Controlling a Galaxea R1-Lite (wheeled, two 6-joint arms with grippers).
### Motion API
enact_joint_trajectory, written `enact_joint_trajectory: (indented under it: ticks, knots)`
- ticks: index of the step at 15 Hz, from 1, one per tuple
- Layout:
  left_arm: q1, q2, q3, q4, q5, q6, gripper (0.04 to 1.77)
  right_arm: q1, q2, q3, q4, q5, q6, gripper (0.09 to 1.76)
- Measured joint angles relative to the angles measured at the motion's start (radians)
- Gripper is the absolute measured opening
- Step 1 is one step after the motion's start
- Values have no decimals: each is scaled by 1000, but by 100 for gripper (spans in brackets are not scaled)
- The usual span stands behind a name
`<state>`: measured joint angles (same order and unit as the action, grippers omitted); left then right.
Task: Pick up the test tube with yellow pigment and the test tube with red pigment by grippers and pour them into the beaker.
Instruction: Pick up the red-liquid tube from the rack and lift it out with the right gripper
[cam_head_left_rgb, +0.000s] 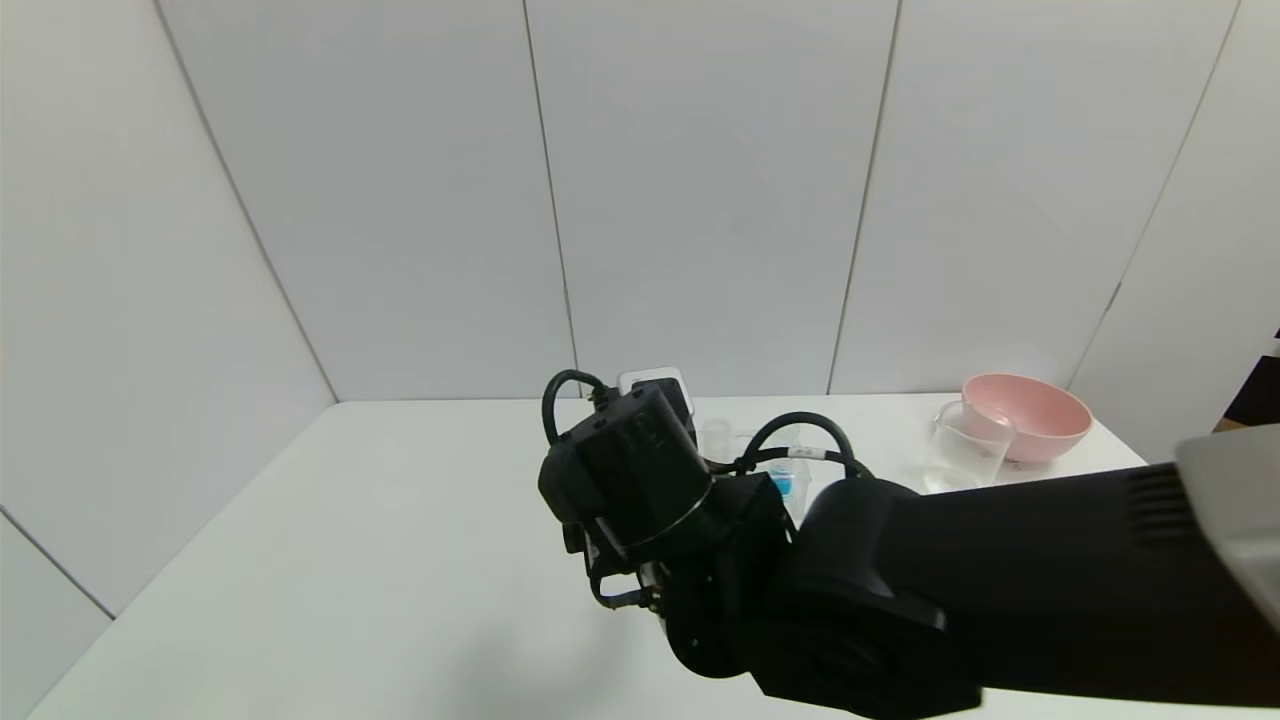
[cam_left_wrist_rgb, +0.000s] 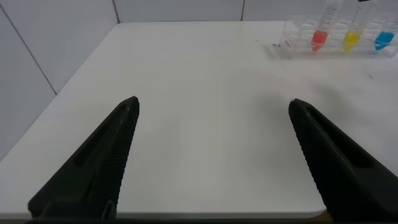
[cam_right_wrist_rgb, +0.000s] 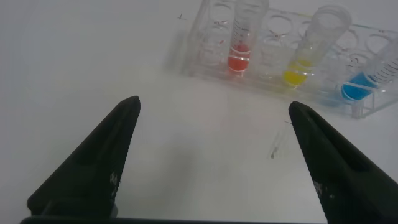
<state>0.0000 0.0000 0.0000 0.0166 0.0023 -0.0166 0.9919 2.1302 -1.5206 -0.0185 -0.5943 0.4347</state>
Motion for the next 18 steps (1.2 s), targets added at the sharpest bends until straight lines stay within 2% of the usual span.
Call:
enact_joint_trajectory:
  ticks: [9, 11, 15, 18]
  knots:
    - [0, 0, 0, 0, 0, 0, 172, -83, 302, -440, 188, -7, -18, 171]
    - [0, 0, 0, 0, 0, 0, 172, -100, 341, -461, 164, -39, -44, 171]
    - [0, 0, 0, 0, 0, 0, 172, -138, 396, -469, -9, -51, -118, 171]
    - [0, 0, 0, 0, 0, 0, 172, -153, 425, -469, -78, -64, -154, 171]
